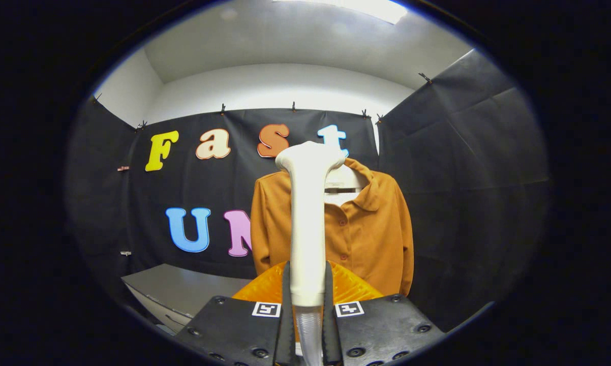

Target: Iron the clothes twice with a garment steamer, once on the left side and once on the right side.

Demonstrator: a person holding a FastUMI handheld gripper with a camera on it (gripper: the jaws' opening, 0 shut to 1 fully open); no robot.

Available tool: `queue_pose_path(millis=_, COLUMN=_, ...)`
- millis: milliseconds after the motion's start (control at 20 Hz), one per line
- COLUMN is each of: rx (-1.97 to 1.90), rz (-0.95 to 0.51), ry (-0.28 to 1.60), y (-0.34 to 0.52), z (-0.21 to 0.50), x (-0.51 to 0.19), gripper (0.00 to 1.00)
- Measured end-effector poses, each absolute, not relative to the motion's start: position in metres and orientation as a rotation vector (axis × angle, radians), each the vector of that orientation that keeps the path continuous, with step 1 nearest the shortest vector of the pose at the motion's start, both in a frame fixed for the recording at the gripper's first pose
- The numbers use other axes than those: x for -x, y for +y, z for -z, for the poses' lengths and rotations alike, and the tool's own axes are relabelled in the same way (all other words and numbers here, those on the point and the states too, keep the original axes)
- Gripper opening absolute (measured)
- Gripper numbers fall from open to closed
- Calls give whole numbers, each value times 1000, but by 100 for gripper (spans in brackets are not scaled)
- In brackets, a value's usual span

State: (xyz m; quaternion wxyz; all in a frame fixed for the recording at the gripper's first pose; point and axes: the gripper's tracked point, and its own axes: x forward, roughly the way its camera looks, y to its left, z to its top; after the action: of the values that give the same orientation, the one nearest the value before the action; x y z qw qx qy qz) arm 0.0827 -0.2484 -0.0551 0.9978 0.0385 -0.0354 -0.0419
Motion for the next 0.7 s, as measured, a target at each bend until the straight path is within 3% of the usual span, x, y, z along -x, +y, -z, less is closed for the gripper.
queue_pose_path(millis=250, rx=-109, rz=115, ry=-90, y=-296, z=55, x=-104, gripper=24)
queue_pose_path(millis=700, rx=-148, rz=137, ry=0, y=-363, z=135, x=-133, gripper=24)
